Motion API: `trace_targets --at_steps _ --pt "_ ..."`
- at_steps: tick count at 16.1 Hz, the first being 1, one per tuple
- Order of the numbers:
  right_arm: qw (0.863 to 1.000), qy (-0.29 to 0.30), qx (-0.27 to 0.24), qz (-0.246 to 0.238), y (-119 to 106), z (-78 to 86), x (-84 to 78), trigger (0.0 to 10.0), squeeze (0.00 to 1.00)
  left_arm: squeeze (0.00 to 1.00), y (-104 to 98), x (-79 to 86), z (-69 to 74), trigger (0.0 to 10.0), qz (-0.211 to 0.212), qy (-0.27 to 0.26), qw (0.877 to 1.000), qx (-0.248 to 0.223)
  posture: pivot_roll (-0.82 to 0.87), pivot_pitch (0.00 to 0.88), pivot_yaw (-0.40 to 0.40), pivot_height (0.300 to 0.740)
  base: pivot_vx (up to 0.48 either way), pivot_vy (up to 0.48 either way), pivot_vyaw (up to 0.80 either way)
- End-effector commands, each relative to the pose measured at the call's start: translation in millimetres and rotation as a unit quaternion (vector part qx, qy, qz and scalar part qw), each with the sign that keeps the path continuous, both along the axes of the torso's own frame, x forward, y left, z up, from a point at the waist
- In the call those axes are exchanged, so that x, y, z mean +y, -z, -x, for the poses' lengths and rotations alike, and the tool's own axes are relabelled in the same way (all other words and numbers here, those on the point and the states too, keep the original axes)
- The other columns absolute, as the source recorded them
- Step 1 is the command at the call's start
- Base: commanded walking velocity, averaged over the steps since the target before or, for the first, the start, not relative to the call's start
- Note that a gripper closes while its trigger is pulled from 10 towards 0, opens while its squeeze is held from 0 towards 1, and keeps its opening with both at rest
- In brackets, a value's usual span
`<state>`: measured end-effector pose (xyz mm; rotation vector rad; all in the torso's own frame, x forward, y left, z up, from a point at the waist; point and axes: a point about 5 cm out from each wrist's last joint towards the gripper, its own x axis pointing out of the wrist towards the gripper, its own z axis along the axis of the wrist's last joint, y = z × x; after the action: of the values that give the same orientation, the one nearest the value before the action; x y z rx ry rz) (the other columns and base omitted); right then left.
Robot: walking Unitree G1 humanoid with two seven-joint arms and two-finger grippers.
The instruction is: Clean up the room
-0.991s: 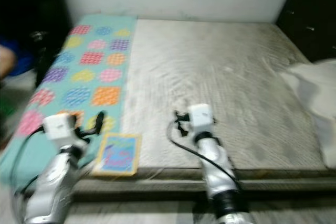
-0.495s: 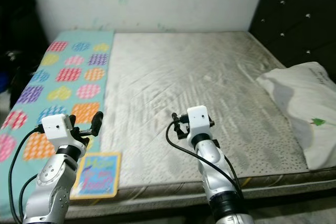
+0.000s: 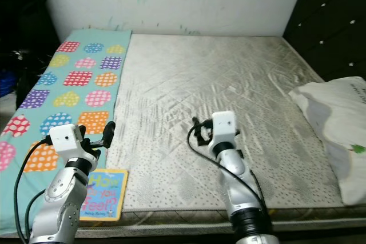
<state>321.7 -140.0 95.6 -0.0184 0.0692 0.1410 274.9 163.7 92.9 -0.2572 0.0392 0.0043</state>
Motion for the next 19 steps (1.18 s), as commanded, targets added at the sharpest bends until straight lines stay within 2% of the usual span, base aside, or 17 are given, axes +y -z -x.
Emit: trace_targets --at_steps 1,4,7,9,13,15,19 --pt "1.000 -0.002 -0.007 -0.009 -7 0.5 -0.6 10.0 0.00 0.00 -8 0.8 0.8 10.0 -0.010 -0.007 1.000 -0.009 -0.10 0.000 -0.029 0.740 0.000 0.000 0.00" --pt "1.000 -0.009 -0.010 -0.004 -10 6.0 -1.9 10.0 0.00 0.00 -7 10.2 9.3 10.0 -0.007 -0.019 1.000 -0.003 -0.10 0.000 -0.029 0.740 0.000 0.000 0.00" --pt "1.000 -0.007 -0.005 -0.004 -10 9.7 -2.7 10.0 0.00 0.00 -2 14.3 12.1 10.0 -0.004 -0.026 1.000 0.007 -0.10 0.000 -0.031 0.740 0.000 0.000 0.80" --pt "1.000 -0.013 0.003 -0.001 -8 11.3 -1.9 10.0 0.00 0.00 -4 9.2 10.6 10.0 -0.001 -0.017 1.000 0.007 -0.10 0.000 -0.031 0.740 0.000 0.428 0.00" --pt "1.000 -0.012 0.013 0.001 -6 11.5 -4.2 10.0 0.00 0.00 -4 9.0 9.0 10.0 -0.002 -0.015 1.000 0.008 -0.11 0.000 -0.025 0.740 0.000 0.470 0.00" --pt "0.997 -0.039 0.059 0.019 9 16.9 0.9 10.0 0.00 0.00 -4 9.7 8.9 10.0 -0.007 -0.017 1.000 0.008 -0.11 0.000 -0.023 0.740 0.000 0.480 0.00" --pt "0.997 -0.039 0.061 0.030 10 19.0 -2.4 10.0 0.00 0.00 -4 9.0 9.4 10.0 -0.008 -0.018 1.000 0.009 -0.11 0.000 -0.026 0.740 0.000 0.480 0.00"
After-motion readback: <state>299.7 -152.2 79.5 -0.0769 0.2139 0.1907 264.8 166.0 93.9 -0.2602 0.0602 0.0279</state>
